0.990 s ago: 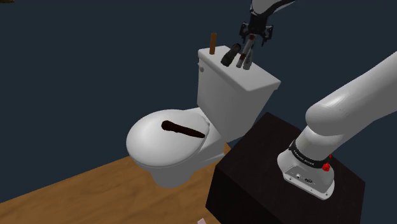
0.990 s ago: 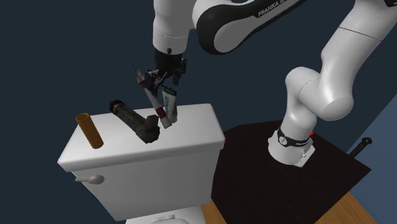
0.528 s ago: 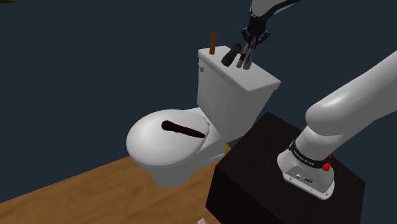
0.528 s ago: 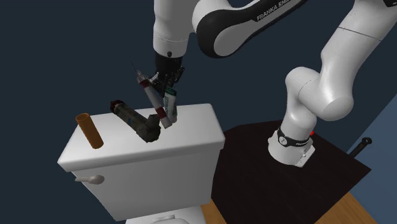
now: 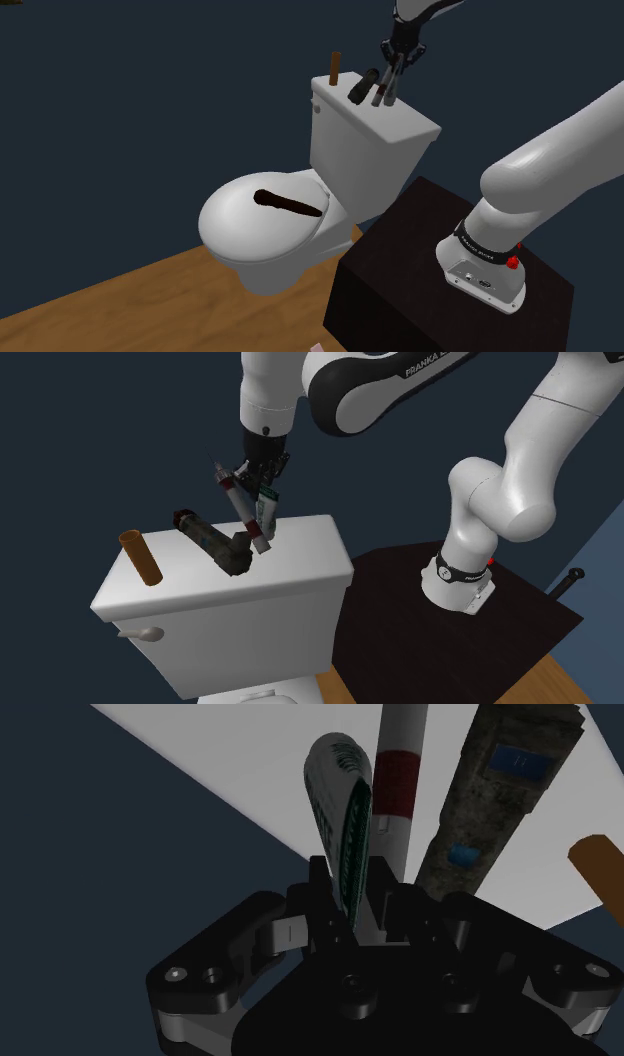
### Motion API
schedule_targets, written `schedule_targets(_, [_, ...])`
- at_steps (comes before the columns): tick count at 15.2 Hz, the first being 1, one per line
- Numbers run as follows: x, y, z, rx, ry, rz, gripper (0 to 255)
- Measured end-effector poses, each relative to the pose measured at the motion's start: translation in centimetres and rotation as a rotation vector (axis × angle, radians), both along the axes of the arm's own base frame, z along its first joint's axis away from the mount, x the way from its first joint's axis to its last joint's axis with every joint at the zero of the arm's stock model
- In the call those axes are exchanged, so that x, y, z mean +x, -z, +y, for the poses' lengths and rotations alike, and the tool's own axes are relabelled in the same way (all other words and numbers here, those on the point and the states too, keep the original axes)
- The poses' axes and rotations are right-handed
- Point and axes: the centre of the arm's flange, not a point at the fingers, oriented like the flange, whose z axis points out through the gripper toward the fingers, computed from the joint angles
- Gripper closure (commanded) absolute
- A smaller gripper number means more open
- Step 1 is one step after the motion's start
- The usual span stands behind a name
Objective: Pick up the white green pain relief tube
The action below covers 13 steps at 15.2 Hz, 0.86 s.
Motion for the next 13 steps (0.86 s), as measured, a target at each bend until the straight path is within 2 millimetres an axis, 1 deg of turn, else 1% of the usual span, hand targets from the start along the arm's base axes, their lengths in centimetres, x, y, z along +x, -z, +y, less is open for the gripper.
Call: schedule_targets(13, [0.1,-6.6,0.1,0.0,0.0,0.0,255])
